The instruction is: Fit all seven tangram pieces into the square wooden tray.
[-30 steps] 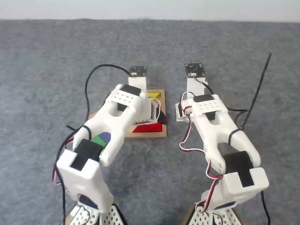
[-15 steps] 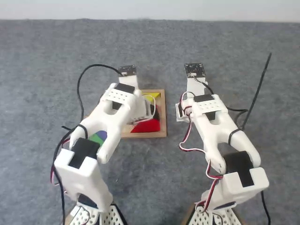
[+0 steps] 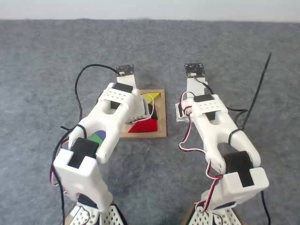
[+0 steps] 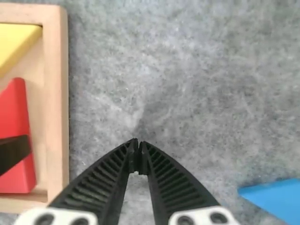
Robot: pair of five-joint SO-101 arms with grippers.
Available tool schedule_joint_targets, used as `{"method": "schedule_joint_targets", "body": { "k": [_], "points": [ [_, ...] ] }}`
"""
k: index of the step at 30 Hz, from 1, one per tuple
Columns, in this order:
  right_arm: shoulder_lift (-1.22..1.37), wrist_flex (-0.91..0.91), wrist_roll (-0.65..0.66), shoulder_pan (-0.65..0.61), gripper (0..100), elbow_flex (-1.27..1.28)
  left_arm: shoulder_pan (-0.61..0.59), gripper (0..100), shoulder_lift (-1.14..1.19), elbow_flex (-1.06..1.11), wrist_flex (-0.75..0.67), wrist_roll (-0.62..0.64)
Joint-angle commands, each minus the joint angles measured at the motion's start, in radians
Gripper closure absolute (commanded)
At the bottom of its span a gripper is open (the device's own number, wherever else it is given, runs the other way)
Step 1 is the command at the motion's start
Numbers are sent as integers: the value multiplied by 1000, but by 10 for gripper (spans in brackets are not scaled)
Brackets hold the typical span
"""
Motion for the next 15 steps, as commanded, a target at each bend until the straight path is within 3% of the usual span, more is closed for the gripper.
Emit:
{"method": "schedule_joint_targets", "body": {
  "k": [1, 10, 15],
  "points": [
    [-8, 1, 14, -1, 991, -40, -9, 684, -11, -31, 23, 3],
    [-8, 1, 14, -1, 991, -40, 5, 682, -9, -54, 74, -61],
    [-8, 1, 14, -2, 991, -40, 12, 682, -12, -81, 91, -245]
  ]
}}
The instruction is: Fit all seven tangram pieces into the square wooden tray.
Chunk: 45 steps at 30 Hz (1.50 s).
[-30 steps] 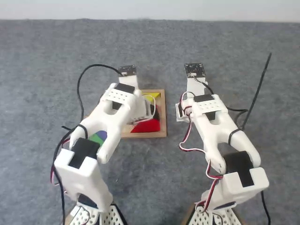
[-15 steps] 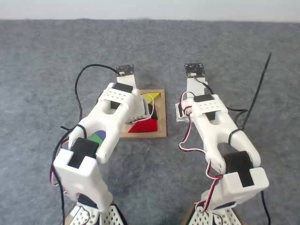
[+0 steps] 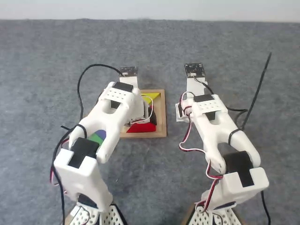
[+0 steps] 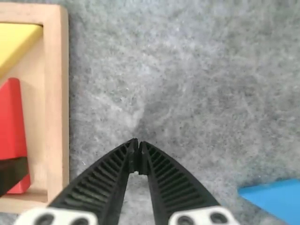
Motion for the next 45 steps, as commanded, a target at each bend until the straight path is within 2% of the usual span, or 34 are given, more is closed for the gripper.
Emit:
{"method": "schedule_joint_targets", "body": {
  "k": [1, 4, 6, 11, 19, 24, 39, 45],
  "points": [
    [-8, 1, 12, -4, 991, -40, 9, 682, -12, -65, 15, -158],
    [-8, 1, 12, -4, 991, -40, 9, 682, -18, -81, 17, -267],
    [-8, 1, 12, -4, 991, -40, 9, 682, -18, -81, 17, -295],
    [-8, 1, 12, -4, 991, -40, 21, 682, -9, -77, 15, -338],
    [-10, 1, 12, -4, 991, -40, 23, 684, 72, -85, -23, -338],
    [-12, 1, 12, -4, 991, -40, 28, 684, 92, -110, 0, -345],
    [-12, 1, 12, -5, 991, -40, 54, 710, 94, -101, 9, -620],
    [-12, 1, 12, -5, 991, -40, 58, 713, 94, -101, 9, -644]
  ]
}}
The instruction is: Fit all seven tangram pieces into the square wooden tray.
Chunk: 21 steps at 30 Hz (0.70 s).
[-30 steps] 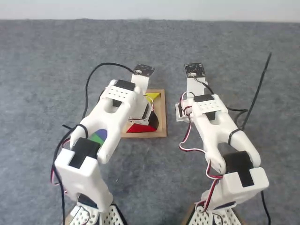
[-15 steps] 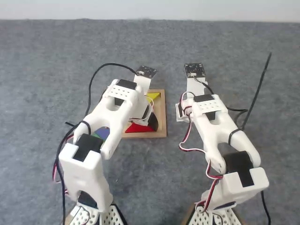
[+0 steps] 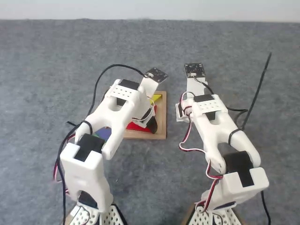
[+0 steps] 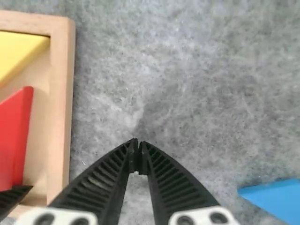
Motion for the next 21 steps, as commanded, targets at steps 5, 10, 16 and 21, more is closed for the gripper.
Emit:
{"method": "schedule_joint_targets", "body": {
  "k": [5, 10, 16, 21],
  "points": [
    [-12, 1, 12, -5, 991, -40, 20, 780, -6, -13, 5, -17],
    [-12, -2, 12, -7, 991, -40, 52, 855, -8, -18, -11, -14],
    [-12, -22, 12, -8, 991, -40, 68, 897, -8, -18, -15, 12],
    [-12, -22, 12, -8, 991, -40, 58, 879, -8, -19, 3, -6]
  ]
}}
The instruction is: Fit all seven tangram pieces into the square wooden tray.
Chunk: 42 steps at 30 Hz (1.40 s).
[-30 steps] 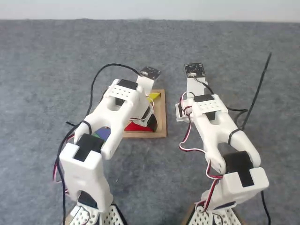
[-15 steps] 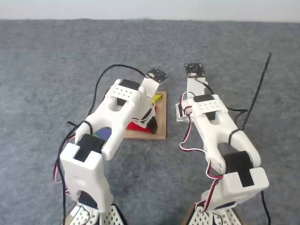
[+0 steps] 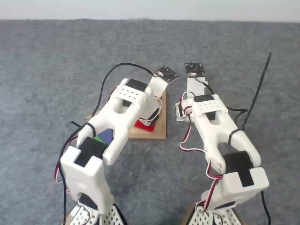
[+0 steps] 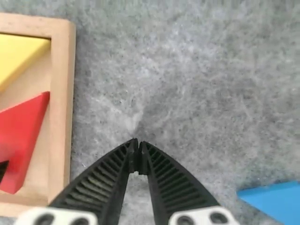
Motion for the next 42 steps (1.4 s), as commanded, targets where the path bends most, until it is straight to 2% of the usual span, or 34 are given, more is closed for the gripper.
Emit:
{"method": "schedule_joint_targets", "body": {
  "k": [1, 5, 10, 16, 20, 29, 42],
  "points": [
    [-12, -13, 9, -10, 991, -40, -8, 853, 14, 2, 20, -29],
    [-12, -13, 9, -10, 991, -40, -40, 758, 14, -8, 54, -58],
    [-12, -13, 9, -10, 991, -40, -107, 755, 18, -45, 55, -124],
    [-12, -12, 9, -10, 991, -40, -86, 753, 28, -30, 61, -137],
    [-12, -12, 9, -10, 991, -40, -48, 731, 28, -13, 104, -193],
    [-12, -12, 9, -10, 991, -40, -48, 721, 28, -16, 87, -212],
    [-12, -13, 9, -10, 991, -40, -14, 722, 26, -19, 61, 147]
  ]
}}
